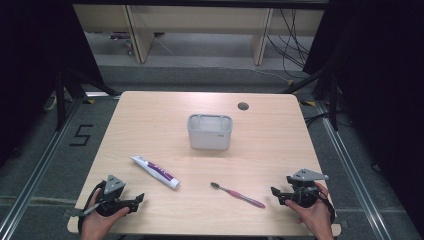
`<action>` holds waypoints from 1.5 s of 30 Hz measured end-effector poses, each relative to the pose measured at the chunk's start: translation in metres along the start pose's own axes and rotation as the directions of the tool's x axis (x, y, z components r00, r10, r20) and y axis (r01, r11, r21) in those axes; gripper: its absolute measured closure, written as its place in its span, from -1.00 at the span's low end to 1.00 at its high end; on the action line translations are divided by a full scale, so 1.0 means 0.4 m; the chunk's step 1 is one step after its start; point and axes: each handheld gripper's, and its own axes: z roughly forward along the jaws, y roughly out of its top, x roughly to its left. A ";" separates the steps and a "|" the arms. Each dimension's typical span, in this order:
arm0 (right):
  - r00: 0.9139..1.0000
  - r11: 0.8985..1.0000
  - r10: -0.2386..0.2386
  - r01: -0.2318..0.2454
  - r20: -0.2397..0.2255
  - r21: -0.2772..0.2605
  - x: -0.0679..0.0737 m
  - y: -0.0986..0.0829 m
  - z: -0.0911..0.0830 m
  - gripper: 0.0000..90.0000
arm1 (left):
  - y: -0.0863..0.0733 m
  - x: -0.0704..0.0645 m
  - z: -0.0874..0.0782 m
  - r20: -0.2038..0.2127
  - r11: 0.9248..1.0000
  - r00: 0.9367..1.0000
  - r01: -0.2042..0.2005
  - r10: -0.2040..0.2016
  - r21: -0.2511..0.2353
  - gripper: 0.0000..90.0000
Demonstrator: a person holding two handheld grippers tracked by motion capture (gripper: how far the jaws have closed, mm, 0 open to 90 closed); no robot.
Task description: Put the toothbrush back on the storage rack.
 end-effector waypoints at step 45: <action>0.906 0.900 -0.356 0.399 -0.229 0.177 0.226 0.164 0.061 0.26 | 0.000 0.002 -0.007 0.012 1.000 1.000 -0.027 0.027 0.015 -0.58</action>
